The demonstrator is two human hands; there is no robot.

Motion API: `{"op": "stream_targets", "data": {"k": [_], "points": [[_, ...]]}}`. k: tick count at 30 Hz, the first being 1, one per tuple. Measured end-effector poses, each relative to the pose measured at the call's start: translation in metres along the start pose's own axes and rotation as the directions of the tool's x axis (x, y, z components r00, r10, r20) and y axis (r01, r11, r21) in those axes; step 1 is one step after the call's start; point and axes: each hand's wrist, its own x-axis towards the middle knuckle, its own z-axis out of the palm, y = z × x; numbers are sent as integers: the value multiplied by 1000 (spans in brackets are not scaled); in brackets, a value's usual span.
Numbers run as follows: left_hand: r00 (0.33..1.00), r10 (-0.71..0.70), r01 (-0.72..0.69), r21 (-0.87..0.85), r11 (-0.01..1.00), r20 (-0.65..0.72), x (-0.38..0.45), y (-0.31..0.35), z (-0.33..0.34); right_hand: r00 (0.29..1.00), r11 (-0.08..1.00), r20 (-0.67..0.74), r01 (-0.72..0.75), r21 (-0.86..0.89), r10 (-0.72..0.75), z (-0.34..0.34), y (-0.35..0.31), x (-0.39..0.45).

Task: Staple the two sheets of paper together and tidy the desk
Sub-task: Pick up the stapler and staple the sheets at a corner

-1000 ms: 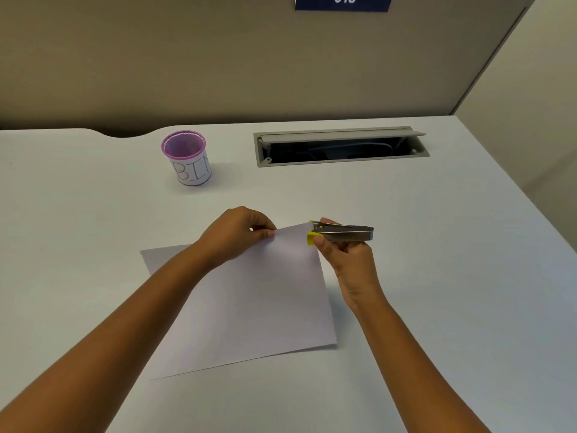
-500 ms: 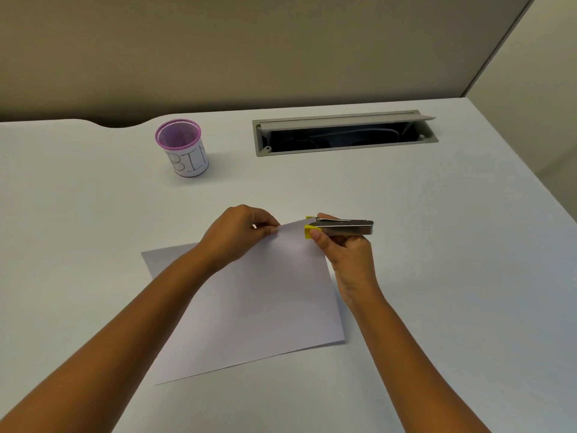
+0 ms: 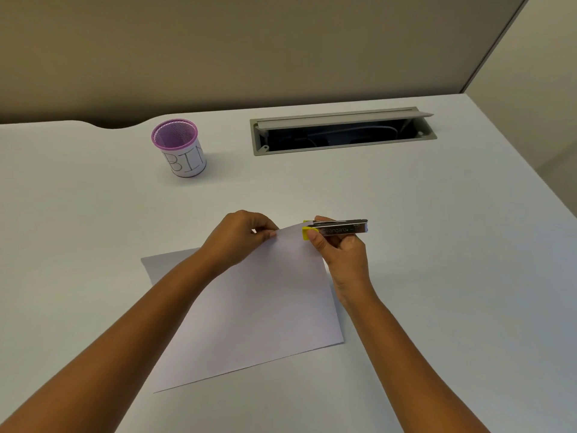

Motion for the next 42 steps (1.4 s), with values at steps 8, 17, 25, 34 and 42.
{"op": "stream_targets", "data": {"k": [8,17,25,34,42], "points": [[992,55,-53,-24,998,117,10,24,15,998,993,1,68,-93,-68,4,4,-1],[979,121,-117,-36,993,164,16,34,23,996,991,-10,83,-109,-84,5,6,-1],[990,100,-88,-120,989,95,16,32,26,996,985,-16,81,-149,-85,6,10,4],[979,62,-55,-40,998,197,23,28,23,1000,995,-18,-7,-96,5,8,16,7],[994,-3,1,20,1000,111,25,20,26,996,995,31,-88,48,87,7,9,13]]}}
